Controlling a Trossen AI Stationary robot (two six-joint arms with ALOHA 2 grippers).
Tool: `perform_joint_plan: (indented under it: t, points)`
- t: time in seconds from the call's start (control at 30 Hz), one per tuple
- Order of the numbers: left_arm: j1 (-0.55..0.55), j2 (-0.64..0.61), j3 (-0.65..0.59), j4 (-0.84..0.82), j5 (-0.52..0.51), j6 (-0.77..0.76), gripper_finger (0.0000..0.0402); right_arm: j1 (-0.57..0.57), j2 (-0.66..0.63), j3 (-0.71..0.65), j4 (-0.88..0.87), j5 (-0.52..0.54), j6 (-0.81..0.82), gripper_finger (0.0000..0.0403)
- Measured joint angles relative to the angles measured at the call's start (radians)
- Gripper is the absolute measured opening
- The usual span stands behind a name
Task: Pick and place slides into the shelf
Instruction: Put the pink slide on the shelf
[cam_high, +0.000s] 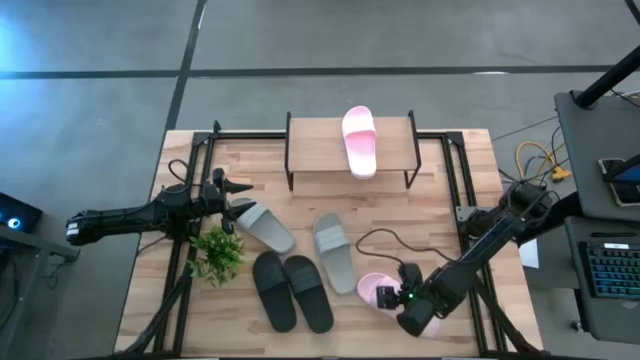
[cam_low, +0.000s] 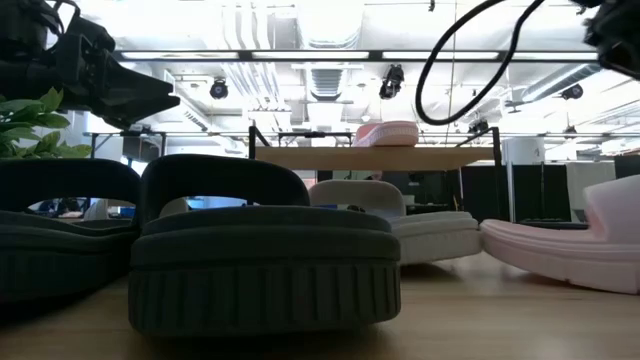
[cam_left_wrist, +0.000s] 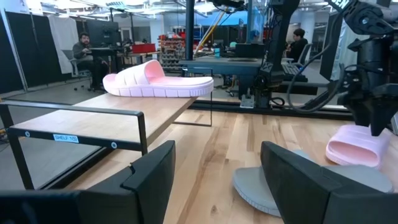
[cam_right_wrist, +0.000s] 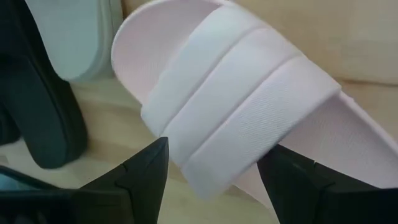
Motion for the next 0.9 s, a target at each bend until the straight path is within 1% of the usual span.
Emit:
perform_joint_plan:
  t: [0.17, 0.27, 0.37, 0.53, 0.6, 0.63, 0.7, 0.77, 0.9]
  points:
    - [0.0, 0.001, 0.0, -0.002, 0.0, 0.0, 0.0223, -0.038, 0.01, -0.001, 0.015, -0.001, -0.022, 0.0227]
    - [0.0, 0.001, 0.0, -0.001, 0.0, 0.0, 0.0223, -0.051, 0.025, -0.001, 0.018, -0.005, -0.025, 0.0206]
    - [0.0, 0.001, 0.0, -0.001, 0.0, 0.0, 0.0223, -0.062, 0.045, -0.002, 0.02, -0.004, -0.026, 0.0162]
    - [0.0, 0.001, 0.0, -0.001, 0.0, 0.0, 0.0223, -0.066, 0.082, -0.001, 0.024, 0.013, -0.043, 0.007]
    - [0.0, 0.001, 0.0, -0.002, 0.0, 0.0, 0.0223, -0.066, 0.087, 0.0, 0.024, 0.04, -0.045, 0.0035]
    - [0.0, 0.001, 0.0, -0.001, 0.0, 0.0, 0.0223, -0.065, 0.085, 0.002, 0.023, 0.06, -0.049, 0.0022]
    - [0.0, 0.001, 0.0, -0.002, 0.0, 0.0, 0.0223, -0.061, 0.075, 0.011, 0.016, 0.117, -0.051, 0.0014]
    - [0.0, 0.001, 0.0, -0.002, 0.0, 0.0, 0.0223, -0.062, 0.068, 0.038, -0.042, 0.175, -0.052, 0.0013]
    - [0.0, 0.001, 0.0, -0.002, 0.0, 0.0, 0.0223, -0.081, 0.057, 0.153, -0.339, 0.239, -0.049, 0.0012]
